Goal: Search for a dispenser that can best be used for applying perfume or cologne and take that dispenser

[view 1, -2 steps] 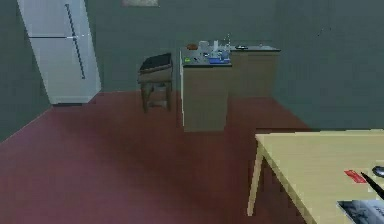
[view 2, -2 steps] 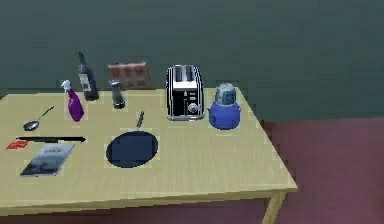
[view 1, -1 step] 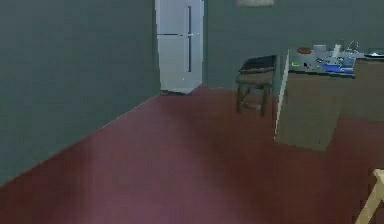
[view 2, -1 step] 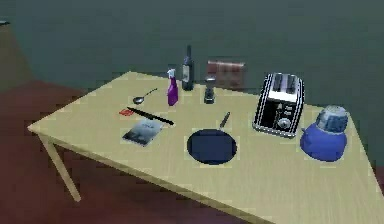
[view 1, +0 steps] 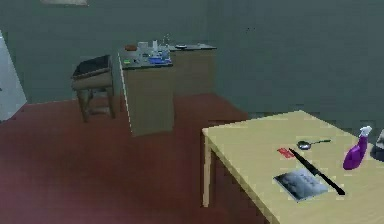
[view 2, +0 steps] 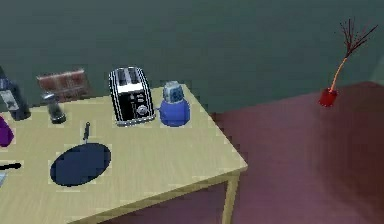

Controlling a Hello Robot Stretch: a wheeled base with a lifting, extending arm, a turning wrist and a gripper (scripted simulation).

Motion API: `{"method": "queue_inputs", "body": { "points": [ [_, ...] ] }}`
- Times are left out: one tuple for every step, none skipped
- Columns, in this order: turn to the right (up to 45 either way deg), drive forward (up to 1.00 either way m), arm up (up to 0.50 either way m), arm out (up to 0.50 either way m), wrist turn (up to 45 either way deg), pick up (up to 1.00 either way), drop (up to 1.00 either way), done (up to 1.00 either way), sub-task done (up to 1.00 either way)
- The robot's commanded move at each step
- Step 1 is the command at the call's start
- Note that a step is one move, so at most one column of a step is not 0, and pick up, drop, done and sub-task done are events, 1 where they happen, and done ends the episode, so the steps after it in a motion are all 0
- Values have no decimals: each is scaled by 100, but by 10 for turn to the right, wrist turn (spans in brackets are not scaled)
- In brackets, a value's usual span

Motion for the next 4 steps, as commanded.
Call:
{"method": "queue_inputs", "body": {
  "points": [
    [0, 65, 0, 0, 0, 0, 0, 0, 0],
    [-150, 0, 0, 0, 0, 0, 0, 0, 0],
    [0, 0, 50, 0, 0, 0, 0, 0, 0],
    [0, 0, 32, 0, 0, 0, 0, 0, 0]
  ]
}}
